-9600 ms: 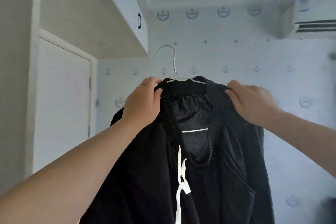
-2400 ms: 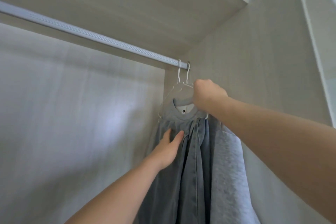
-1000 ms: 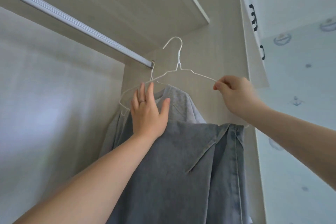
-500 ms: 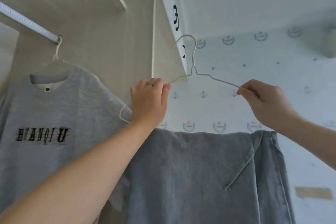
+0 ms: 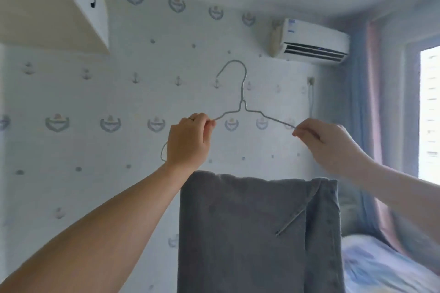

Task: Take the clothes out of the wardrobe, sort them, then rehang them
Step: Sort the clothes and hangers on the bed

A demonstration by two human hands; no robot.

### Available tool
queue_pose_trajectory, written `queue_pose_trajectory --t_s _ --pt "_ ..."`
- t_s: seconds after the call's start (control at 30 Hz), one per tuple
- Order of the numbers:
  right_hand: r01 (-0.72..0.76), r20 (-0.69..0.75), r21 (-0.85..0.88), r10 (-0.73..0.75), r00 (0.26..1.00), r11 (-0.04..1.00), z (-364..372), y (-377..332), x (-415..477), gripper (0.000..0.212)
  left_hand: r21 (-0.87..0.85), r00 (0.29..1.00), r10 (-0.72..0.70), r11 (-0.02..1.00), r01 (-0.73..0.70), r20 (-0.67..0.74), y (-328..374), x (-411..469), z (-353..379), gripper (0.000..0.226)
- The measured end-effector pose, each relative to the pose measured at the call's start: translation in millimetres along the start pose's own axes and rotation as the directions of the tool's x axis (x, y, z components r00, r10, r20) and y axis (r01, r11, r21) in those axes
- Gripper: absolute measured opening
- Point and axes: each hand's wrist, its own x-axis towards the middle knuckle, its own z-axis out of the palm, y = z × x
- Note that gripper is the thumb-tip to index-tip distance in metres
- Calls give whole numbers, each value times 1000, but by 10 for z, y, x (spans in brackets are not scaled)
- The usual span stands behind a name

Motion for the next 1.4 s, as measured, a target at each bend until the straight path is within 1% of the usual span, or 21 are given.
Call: queue_pose_trajectory --t_s 0.1,0.2,0.3,0.4,0.47,0.6,0.7,0.77,0.87,0.93,1.0,1.07,1.13,1.23,1.3,1.4 --pt "-89 20 -84 91 996 992 -290 580 -356 19 -159 995 -22 987 38 100 477 -238 716 25" --pt "-174 49 -180 185 981 968 -582 1084 -746 20 -276 979 1 960 56 202 969 -484 1314 22" --pt "-264 59 -300 294 954 917 -891 1535 -1146 21 -381 958 40 921 76 286 1498 -751 1841 20" --pt "-329 43 -405 377 925 853 -1190 1937 -1575 21 -476 918 104 874 100 383 2046 -1027 2337 21" --pt "-407 5 -445 457 889 798 -1370 2185 -1879 20 -529 887 151 840 118 437 2387 -1207 2644 21" --pt "-558 -63 -529 626 777 639 -1712 2534 -2509 21 -654 821 293 747 123 490 3069 -1578 3210 20" --pt "-615 -116 -596 703 702 516 -1898 2624 -2966 23 -757 758 419 637 147 500 3553 -1865 3544 20" --pt "-673 -183 -604 747 639 428 -1981 2614 -3275 23 -807 708 498 565 173 500 3854 -2080 3719 21" --pt "-757 -292 -584 794 533 294 -2056 2533 -3727 22 -858 629 608 470 207 485 4261 -2412 3913 21" --pt "-800 -353 -566 820 450 196 -2072 2449 -4024 24 -892 581 685 408 194 440 4520 -2643 4005 22" --pt "-836 -403 -538 838 369 109 -2067 2360 -4287 27 -911 549 731 370 180 405 4761 -2848 4044 23" --pt "-862 -449 -506 842 298 35 -2067 2282 -4497 30 -920 508 768 329 212 391 4991 -3001 4045 23" --pt "-876 -498 -481 830 250 -25 -2109 2227 -4656 30 -934 481 802 278 223 354 5234 -3085 4034 25" --pt "-898 -560 -430 808 183 -95 -2252 2201 -4831 25 -949 480 822 223 223 306 5617 -3113 4034 26" --pt "-904 -578 -411 800 160 -116 -2375 2240 -4939 27 -953 481 828 200 226 287 5873 -3143 4062 25" --pt "-904 -584 -403 800 137 -140 -2587 2382 -5134 31 -951 449 846 196 239 287 6259 -3280 4135 24"
